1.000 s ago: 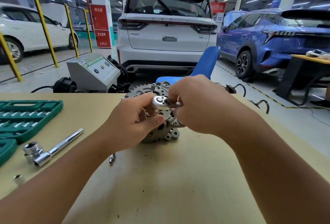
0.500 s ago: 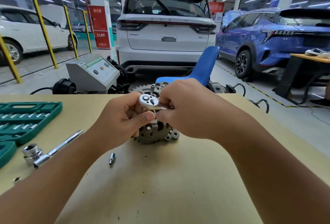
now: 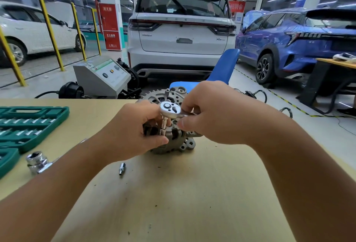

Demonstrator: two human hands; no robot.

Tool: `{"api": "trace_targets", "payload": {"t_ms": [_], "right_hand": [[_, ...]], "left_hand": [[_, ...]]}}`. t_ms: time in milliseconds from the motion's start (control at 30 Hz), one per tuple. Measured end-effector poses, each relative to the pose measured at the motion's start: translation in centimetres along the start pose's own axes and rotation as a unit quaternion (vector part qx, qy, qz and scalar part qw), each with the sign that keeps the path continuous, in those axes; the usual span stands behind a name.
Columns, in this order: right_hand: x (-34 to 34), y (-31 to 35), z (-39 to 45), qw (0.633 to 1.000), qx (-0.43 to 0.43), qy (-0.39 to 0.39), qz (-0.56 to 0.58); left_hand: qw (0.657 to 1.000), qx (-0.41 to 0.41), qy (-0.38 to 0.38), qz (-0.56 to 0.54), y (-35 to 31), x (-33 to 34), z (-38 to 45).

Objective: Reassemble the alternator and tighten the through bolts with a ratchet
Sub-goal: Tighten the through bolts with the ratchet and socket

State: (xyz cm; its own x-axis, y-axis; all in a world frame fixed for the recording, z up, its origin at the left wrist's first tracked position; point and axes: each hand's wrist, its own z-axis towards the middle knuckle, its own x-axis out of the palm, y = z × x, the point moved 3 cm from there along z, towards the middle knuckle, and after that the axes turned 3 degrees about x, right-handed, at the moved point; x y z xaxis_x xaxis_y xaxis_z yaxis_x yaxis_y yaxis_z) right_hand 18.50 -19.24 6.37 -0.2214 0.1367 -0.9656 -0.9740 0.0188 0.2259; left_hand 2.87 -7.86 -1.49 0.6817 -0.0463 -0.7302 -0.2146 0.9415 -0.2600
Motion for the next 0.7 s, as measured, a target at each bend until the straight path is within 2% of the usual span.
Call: {"api": "trace_targets", "payload": {"t_ms": [167,267,367,567,700], "right_hand": [[-0.1,0.0,-0.3,1.000,0.005,0.021,-0.002],[0.0,0.2,-0.1,0.998,0.007,-0.029,-0.050],[0.5,0.5,0.0,0.992,0.020,-0.085,-0.093],[0.9,1.3,-0.4,0.999,0.017,-0.031,-0.004],[0.6,1.2,-0.3,0.991,0.021,-0.113,-0.074]], "left_hand": [[1.000,0.023,0.000,0.000,-0.8,-0.1,0.1],[0.997,0.045,-0.001,-0.068,-1.0,0.0,0.3],[0.996,0.027,-0.015,-0.088,-0.9,0.3,0.5],[0.992,0.020,-0.049,-0.114,-0.9,0.8,0.5],[0.990,-0.009,-0.037,-0.133,-0.5,0.9,0.4]]}}
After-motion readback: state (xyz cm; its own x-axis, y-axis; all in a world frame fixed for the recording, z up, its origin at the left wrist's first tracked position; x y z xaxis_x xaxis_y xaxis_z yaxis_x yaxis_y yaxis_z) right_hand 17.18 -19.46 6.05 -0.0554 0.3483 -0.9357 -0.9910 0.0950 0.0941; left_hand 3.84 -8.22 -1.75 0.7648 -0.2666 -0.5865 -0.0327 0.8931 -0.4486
